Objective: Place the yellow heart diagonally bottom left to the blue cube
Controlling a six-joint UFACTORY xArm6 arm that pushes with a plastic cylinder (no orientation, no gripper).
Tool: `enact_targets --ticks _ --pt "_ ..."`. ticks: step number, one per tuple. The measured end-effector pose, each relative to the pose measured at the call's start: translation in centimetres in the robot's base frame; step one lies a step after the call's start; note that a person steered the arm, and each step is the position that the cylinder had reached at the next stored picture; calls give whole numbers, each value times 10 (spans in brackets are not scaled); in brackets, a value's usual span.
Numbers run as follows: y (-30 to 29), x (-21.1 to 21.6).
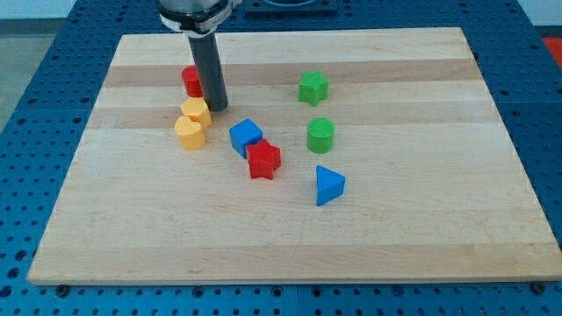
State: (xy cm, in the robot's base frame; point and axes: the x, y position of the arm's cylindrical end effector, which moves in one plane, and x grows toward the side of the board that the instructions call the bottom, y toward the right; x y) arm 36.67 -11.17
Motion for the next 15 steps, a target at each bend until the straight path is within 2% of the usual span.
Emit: enact_targets --ticks 1,5,7,8,9,11,12,13,14,15 --pt "5 2" --pt "-47 0" --pt "-12 41" --pt "4 75" --pt "4 87" --pt "4 33" --pt "3 43" --pt "-14 74" --pt "-14 62" --pt "-12 30"
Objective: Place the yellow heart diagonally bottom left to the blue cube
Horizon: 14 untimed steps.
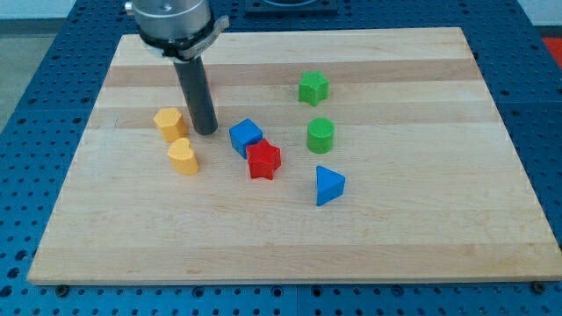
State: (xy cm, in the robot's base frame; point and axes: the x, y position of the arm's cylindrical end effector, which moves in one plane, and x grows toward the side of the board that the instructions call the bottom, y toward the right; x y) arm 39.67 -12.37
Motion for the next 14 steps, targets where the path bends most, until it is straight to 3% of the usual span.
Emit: enact_targets --ticks 2,5,8,10,14 --pt "-37 -8" --pt "-13 33" --pt "-47 14" --pt "-59 47" --pt "13 54"
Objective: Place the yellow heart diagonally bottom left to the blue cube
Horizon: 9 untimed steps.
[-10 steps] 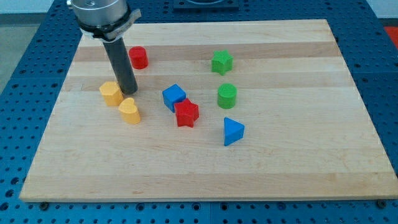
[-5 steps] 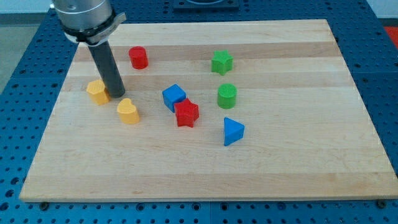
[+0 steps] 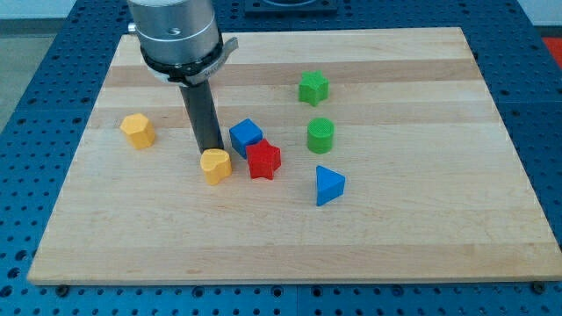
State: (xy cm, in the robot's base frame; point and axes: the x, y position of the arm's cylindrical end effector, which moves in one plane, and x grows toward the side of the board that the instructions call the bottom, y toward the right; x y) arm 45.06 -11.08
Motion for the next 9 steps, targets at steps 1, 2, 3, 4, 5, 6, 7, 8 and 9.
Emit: enact_targets --ticks 1,2,3,4,5,6,7,8,9 --pt "0 17" --pt "0 26" --pt "6 14" --pt "34 14" --pt "42 24" --pt "58 34" --pt "60 47" --pt "60 52" --pt "49 52"
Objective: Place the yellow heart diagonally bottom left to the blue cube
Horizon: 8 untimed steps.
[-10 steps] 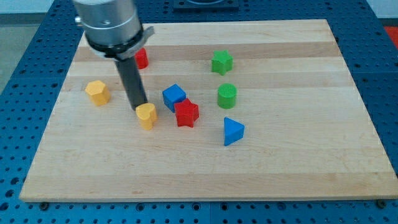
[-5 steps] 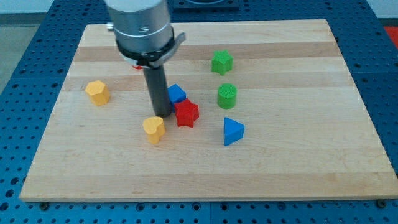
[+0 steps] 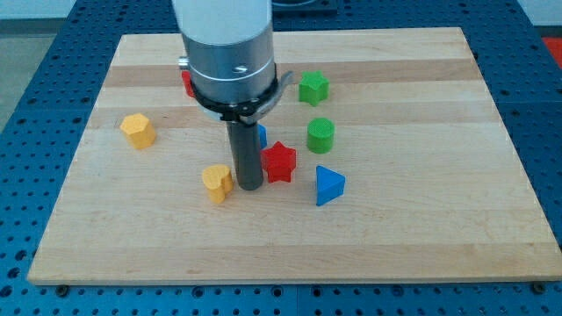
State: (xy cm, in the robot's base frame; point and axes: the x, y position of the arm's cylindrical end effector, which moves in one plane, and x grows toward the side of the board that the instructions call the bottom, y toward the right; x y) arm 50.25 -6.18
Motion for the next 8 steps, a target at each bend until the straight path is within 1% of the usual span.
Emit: enact_targets --ticks 1,8 --pt "-12 0" --pt "-30 -1"
